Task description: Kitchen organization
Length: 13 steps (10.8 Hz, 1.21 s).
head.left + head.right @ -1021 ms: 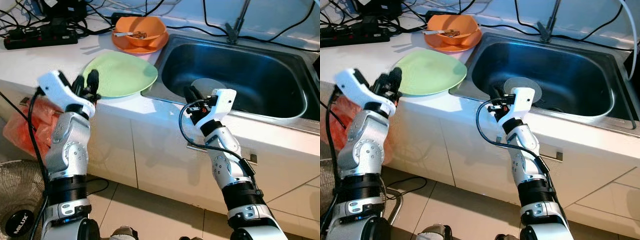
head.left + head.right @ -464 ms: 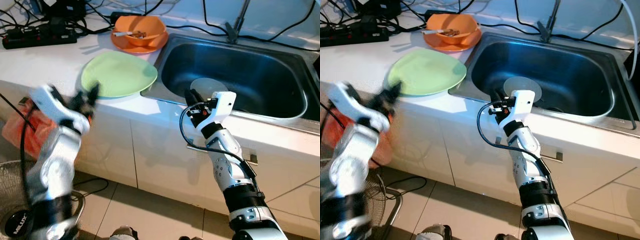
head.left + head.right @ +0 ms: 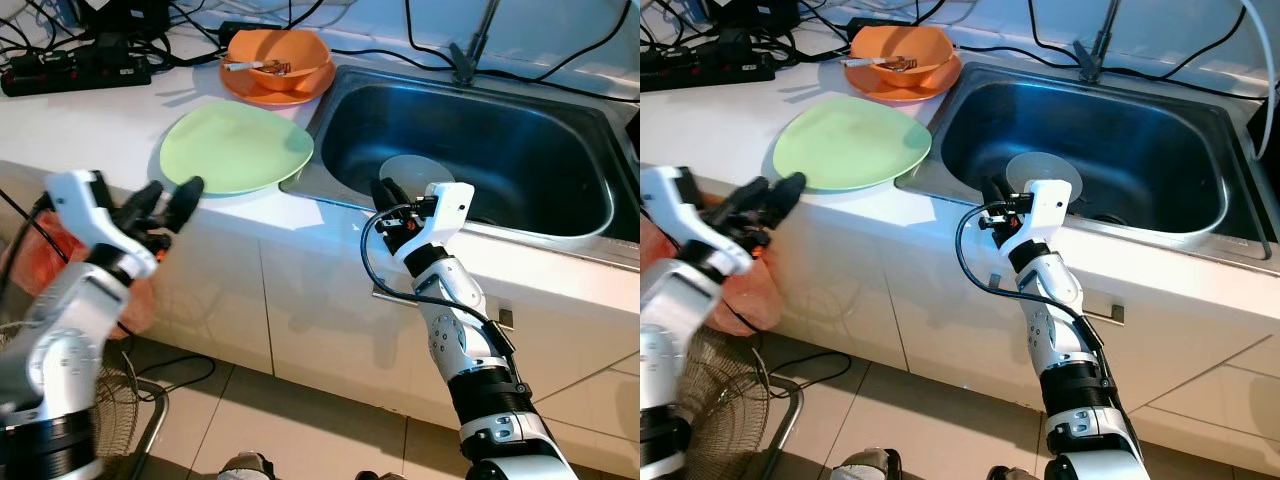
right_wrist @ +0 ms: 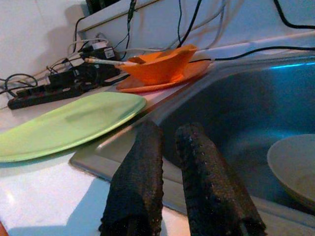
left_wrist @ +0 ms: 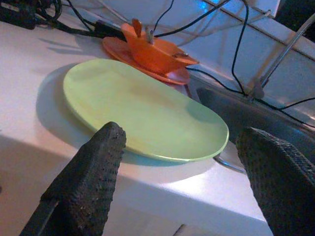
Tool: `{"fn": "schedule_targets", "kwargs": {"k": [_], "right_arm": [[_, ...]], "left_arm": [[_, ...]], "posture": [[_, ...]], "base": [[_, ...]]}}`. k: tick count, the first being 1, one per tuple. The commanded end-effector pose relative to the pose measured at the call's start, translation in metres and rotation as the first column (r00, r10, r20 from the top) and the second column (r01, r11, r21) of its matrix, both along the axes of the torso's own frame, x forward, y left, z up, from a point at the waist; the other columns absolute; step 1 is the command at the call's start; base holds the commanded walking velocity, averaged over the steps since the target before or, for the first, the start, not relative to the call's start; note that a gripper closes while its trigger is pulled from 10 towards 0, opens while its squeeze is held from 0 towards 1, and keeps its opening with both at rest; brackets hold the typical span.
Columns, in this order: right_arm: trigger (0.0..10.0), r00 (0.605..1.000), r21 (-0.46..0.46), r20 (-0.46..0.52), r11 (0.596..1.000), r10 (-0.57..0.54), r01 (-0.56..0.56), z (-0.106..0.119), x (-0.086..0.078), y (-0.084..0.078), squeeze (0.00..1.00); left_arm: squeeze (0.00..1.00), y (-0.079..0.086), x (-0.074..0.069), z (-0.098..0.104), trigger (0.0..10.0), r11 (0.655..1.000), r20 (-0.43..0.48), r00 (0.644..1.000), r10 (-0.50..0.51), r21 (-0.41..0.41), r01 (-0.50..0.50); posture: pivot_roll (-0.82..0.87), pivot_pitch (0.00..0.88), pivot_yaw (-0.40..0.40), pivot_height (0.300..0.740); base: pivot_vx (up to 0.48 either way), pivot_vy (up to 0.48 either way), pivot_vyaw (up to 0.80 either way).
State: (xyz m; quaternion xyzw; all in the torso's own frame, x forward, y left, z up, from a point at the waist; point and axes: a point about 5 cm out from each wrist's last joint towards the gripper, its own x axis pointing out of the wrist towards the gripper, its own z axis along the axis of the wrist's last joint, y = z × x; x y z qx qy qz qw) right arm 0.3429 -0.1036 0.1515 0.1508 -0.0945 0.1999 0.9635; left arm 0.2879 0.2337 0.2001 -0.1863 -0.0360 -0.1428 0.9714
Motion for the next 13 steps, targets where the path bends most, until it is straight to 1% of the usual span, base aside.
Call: {"fn": "schedule_targets", "kwargs": {"k": [1, 2, 3, 4, 5, 7, 9, 10, 13], "right_arm": [[10.0, 1.0, -0.01, 0.005, 1.0, 0.004, -0.004, 0.003, 0.002, -0.001, 0.0], [10.0, 1.0, -0.01, 0.005, 1.0, 0.006, -0.006, 0.003, 0.003, -0.001, 0.0], [10.0, 1.0, -0.012, 0.003, 1.0, 0.006, -0.006, 0.003, 0.003, -0.001, 0.0], [10.0, 1.0, -0.012, 0.003, 1.0, 0.007, -0.007, 0.004, 0.004, -0.002, 0.0], [10.0, 1.0, -0.012, 0.003, 1.0, 0.005, -0.005, 0.003, 0.004, -0.002, 0.0], [10.0, 1.0, -0.016, 0.003, 1.0, 0.004, -0.003, 0.003, 0.004, -0.002, 0.0], [10.0, 1.0, -0.015, 0.002, 1.0, 0.002, -0.002, 0.003, 0.004, -0.001, 0.0], [10.0, 1.0, -0.015, 0.004, 1.0, 0.003, -0.003, 0.003, 0.004, -0.001, 0.0], [10.0, 1.0, -0.012, 0.004, 1.0, -0.002, 0.002, 0.003, 0.004, -0.001, 0.0]], "left_arm": [[0.0, 0.003, -0.004, 0.0, 10.0, 1.0, 0.002, 1.0, -0.027, -0.01, 0.027], [0.0, 0.012, -0.006, -0.009, 10.0, 0.999, -0.035, 0.999, -0.034, -0.016, 0.034], [0.0, 0.016, -0.005, -0.013, 10.0, 0.999, -0.055, 0.998, -0.038, -0.024, 0.037], [0.0, 0.017, -0.002, -0.014, 10.0, 0.995, -0.055, 0.997, -0.052, -0.084, 0.048], [0.0, 0.019, 0.0, -0.015, 10.0, 0.993, -0.059, 0.996, -0.061, -0.108, 0.054], [0.0, 0.024, 0.006, -0.015, 10.0, 0.993, -0.069, 0.996, -0.052, -0.106, 0.044], [0.0, 0.029, 0.016, -0.013, 10.0, 0.989, -0.064, 0.998, -0.026, -0.146, 0.016], [0.0, 0.027, 0.022, -0.013, 10.0, 0.988, -0.06, 0.998, -0.036, -0.155, 0.027], [0.0, 0.019, 0.03, -0.011, 10.0, 0.985, -0.059, 0.996, -0.061, -0.165, 0.051]], "posture": [[0.26, 0.109, -0.049, 0.74], [0.26, 0.11, -0.055, 0.74], [0.26, 0.11, -0.055, 0.74], [0.26, 0.108, -0.056, 0.74], [0.26, 0.108, -0.058, 0.74], [0.26, 0.107, -0.058, 0.74], [0.26, 0.103, -0.055, 0.74], [0.25, 0.101, -0.052, 0.74], [0.25, 0.102, -0.045, 0.74]], "base": [[0.0, 0.0, 0.0], [0.0, 0.0, 0.0], [0.0, 0.0, 0.0], [0.0, 0.0, 0.0], [0.0, 0.0, 0.0], [0.0, 0.0, 0.0], [0.0, 0.0, 0.0], [0.0, 0.0, 0.0], [0.0, 0.0, 0.0]]}}
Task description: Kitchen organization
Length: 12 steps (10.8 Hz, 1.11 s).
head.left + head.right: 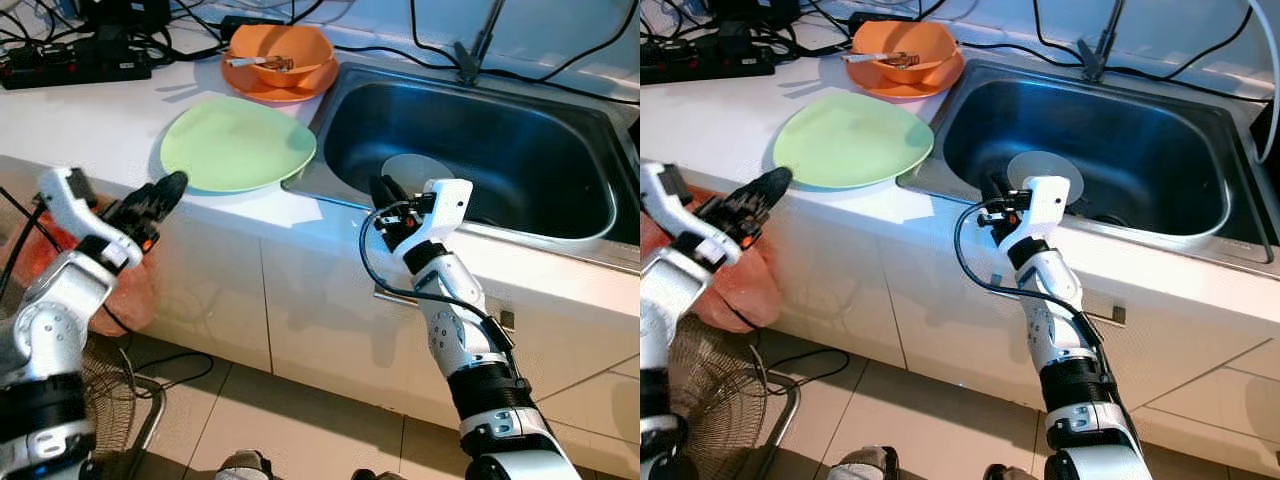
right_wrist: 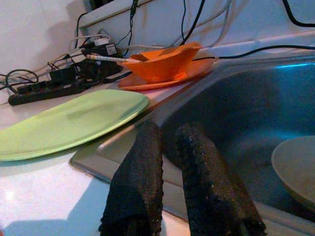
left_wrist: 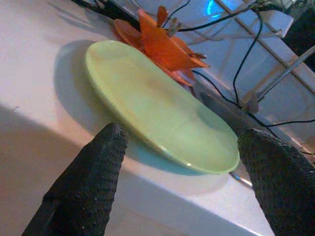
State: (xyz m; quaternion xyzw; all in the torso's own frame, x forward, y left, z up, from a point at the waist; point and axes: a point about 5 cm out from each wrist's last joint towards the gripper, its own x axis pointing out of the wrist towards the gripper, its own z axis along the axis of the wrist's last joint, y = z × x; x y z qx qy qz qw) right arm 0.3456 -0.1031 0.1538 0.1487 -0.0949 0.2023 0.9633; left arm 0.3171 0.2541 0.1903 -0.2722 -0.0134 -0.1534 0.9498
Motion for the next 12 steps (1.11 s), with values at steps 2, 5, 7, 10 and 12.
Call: {"fn": "schedule_targets", "kwargs": {"k": [2, 5, 7, 10, 12], "right_arm": [[10.0, 1.0, -0.008, 0.001, 1.0, -0.008, 0.008, 0.001, 0.002, -0.002, 0.0], [10.0, 1.0, -0.009, 0.004, 1.0, -0.011, 0.011, 0.001, 0.002, -0.002, 0.0], [10.0, 1.0, -0.011, 0.006, 1.0, -0.013, 0.013, 0.001, 0.001, -0.003, 0.0], [10.0, 1.0, -0.01, 0.008, 1.0, -0.01, 0.01, 0.002, 0.001, -0.002, 0.0], [10.0, 1.0, -0.007, 0.008, 1.0, -0.011, 0.011, 0.001, 0.001, -0.002, 0.0]], "left_arm": [[0.0, -0.012, 0.009, -0.001, 10.0, 0.999, -0.015, 0.999, -0.045, -0.011, 0.045], [0.0, -0.025, 0.017, -0.002, 10.0, 0.997, -0.032, 0.996, -0.078, -0.003, 0.078], [0.0, -0.028, 0.021, -0.004, 10.0, 0.997, -0.053, 0.996, -0.078, 0.008, 0.078], [0.0, -0.027, 0.029, -0.013, 10.0, 1.0, -0.144, 0.99, 0.009, 0.005, -0.009], [0.0, -0.029, 0.034, -0.015, 10.0, 0.996, -0.185, 0.981, 0.064, -0.043, -0.073]], "posture": [[0.24, 0.098, -0.039, 0.74], [0.23, 0.091, -0.034, 0.74], [0.23, 0.086, -0.034, 0.74], [0.22, 0.083, -0.032, 0.74], [0.22, 0.088, -0.033, 0.74]], "base": [[0.0, 0.0, 0.0], [0.0, 0.0, 0.0], [0.0, 0.0, 0.0], [0.0, 0.0, 0.0], [0.0, 0.0, 0.0]]}}
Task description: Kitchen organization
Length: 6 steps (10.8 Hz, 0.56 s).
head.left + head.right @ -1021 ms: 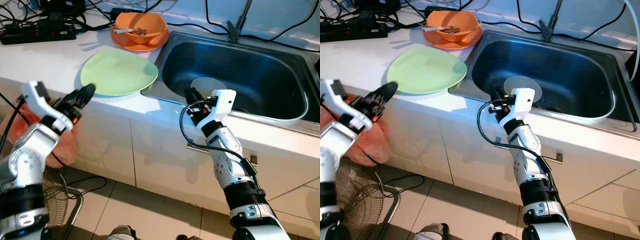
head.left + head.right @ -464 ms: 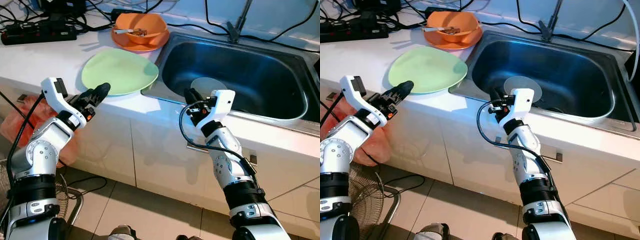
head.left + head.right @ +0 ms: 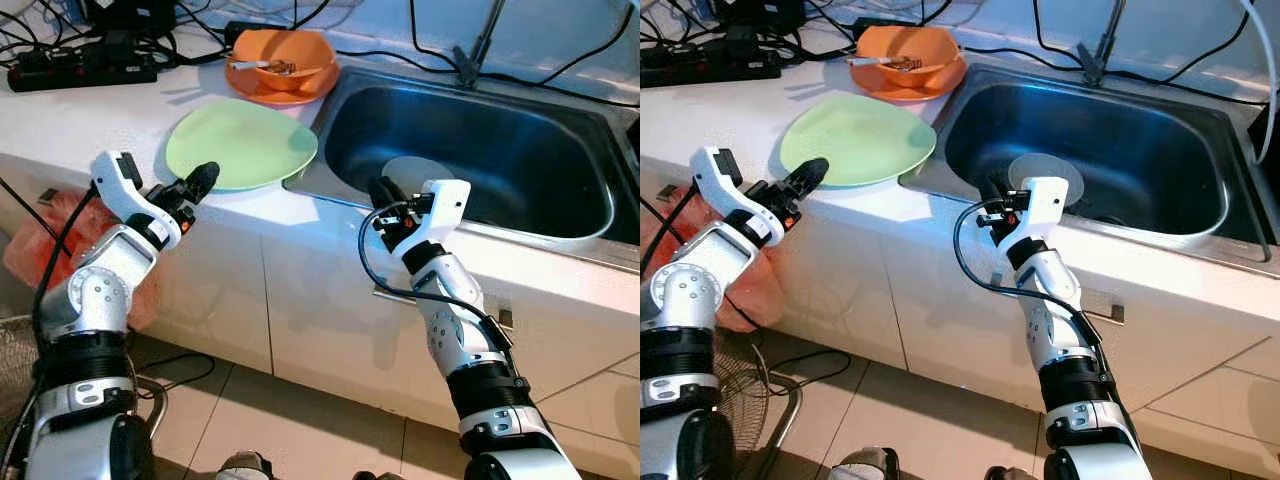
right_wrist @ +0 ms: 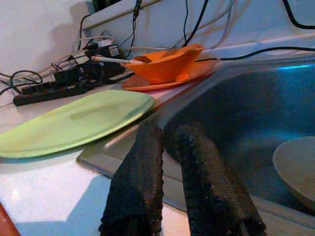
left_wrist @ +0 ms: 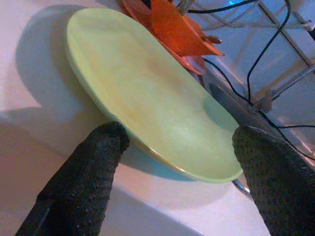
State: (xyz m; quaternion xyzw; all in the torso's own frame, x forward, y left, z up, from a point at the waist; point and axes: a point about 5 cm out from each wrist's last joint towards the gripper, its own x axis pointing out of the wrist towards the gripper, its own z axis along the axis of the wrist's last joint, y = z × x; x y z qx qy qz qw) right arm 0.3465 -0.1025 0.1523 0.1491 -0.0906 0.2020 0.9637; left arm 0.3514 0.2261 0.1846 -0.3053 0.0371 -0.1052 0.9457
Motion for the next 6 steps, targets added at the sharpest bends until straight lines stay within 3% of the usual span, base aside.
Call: {"fn": "schedule_targets", "kwargs": {"k": [1, 4, 6], "right_arm": [[10.0, 1.0, -0.007, 0.015, 1.0, -0.013, 0.013, 0.003, 0.0, -0.004, 0.0], [10.0, 1.0, -0.006, 0.014, 1.0, -0.017, 0.017, 0.003, 0.0, -0.004, 0.0], [10.0, 1.0, -0.005, 0.014, 1.0, -0.017, 0.017, 0.003, 0.0, -0.004, 0.0]], "left_arm": [[0.0, -0.003, 0.001, -0.005, 10.0, 1.0, -0.041, 0.999, -0.001, 0.0, 0.001], [0.0, -0.007, 0.009, 0.005, 10.0, 1.0, -0.079, 0.997, 0.016, -0.022, -0.018], [0.0, -0.02, 0.013, 0.01, 10.0, 1.0, -0.095, 0.995, -0.005, -0.012, 0.004]], "posture": [[0.22, 0.089, -0.033, 0.74], [0.22, 0.093, -0.03, 0.74], [0.22, 0.095, -0.03, 0.74]], "base": [[0.0, 0.0, 0.0], [0.0, 0.0, 0.0], [0.0, 0.0, 0.0]]}}
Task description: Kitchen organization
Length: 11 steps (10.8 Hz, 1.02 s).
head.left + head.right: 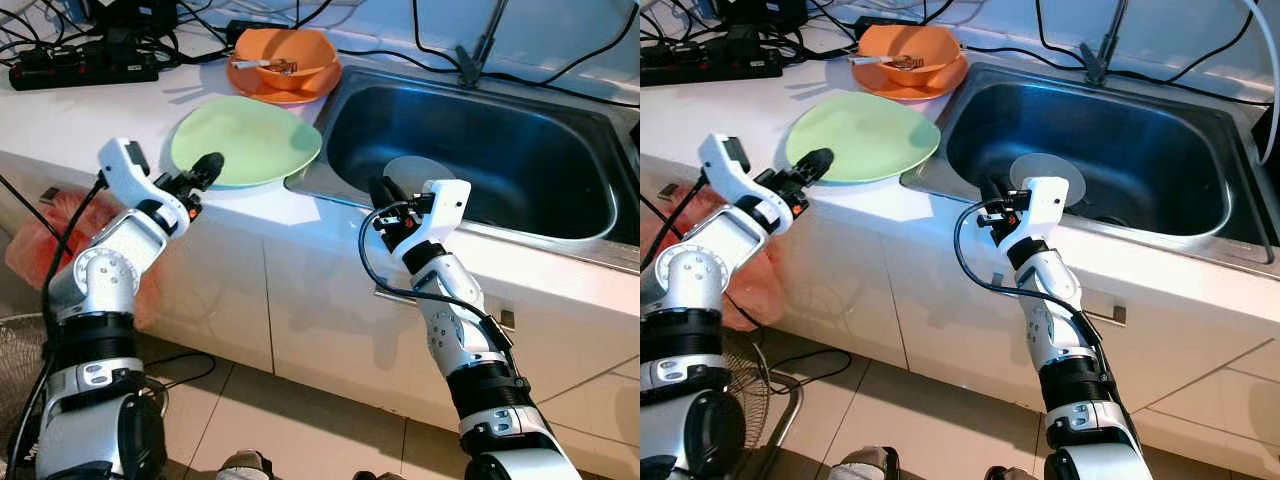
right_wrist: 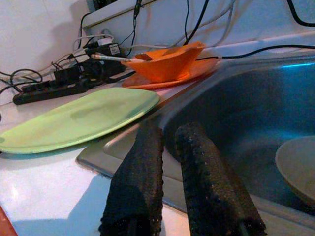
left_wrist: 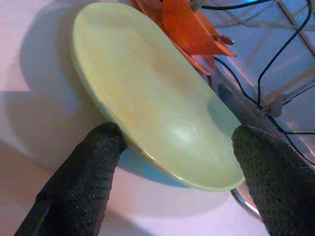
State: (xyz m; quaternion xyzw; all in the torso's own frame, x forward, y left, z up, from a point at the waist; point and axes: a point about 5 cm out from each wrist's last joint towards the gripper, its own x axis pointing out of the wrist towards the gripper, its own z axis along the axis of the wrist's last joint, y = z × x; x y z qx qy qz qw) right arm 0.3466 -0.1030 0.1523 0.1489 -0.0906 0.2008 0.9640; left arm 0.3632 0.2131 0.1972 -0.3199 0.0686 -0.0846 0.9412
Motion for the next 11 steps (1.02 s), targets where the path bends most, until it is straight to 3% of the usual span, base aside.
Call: {"fn": "schedule_targets", "kwargs": {"k": [1, 2, 3, 4, 11], "right_arm": [[10.0, 1.0, -0.004, 0.014, 1.0, -0.014, 0.014, 0.003, 0.0, -0.003, 0.0], [10.0, 1.0, -0.005, 0.013, 1.0, -0.012, 0.012, 0.003, 0.0, -0.003, 0.0], [10.0, 1.0, -0.005, 0.013, 1.0, -0.012, 0.012, 0.003, 0.0, -0.004, 0.0], [10.0, 1.0, -0.006, 0.011, 1.0, -0.01, 0.01, 0.003, 0.0, -0.004, 0.0], [10.0, 1.0, -0.007, 0.006, 1.0, -0.005, 0.005, 0.002, 0.0, -0.004, 0.0]], "left_arm": [[0.0, -0.009, 0.002, -0.002, 10.0, 1.0, -0.046, 0.999, -0.022, 0.007, 0.022], [0.0, -0.011, 0.004, -0.002, 10.0, 1.0, -0.068, 0.998, -0.016, 0.006, 0.017], [0.0, -0.013, 0.005, -0.002, 3.4, 1.0, -0.084, 0.996, -0.009, 0.006, 0.009], [0.0, -0.016, 0.006, -0.003, 0.0, 1.0, -0.091, 0.996, -0.015, 0.007, 0.015], [0.0, -0.033, 0.007, -0.004, 0.0, 0.998, -0.095, 0.995, -0.006, -0.055, 0.001]], "posture": [[0.22, 0.095, -0.028, 0.74], [0.21, 0.095, -0.029, 0.74], [0.21, 0.095, -0.028, 0.74], [0.21, 0.095, -0.03, 0.74], [0.21, 0.095, -0.029, 0.74]], "base": [[0.0, 0.0, 0.0], [0.0, 0.0, 0.0], [0.0, 0.0, 0.0], [0.0, 0.0, 0.0], [0.0, 0.0, 0.0]]}}
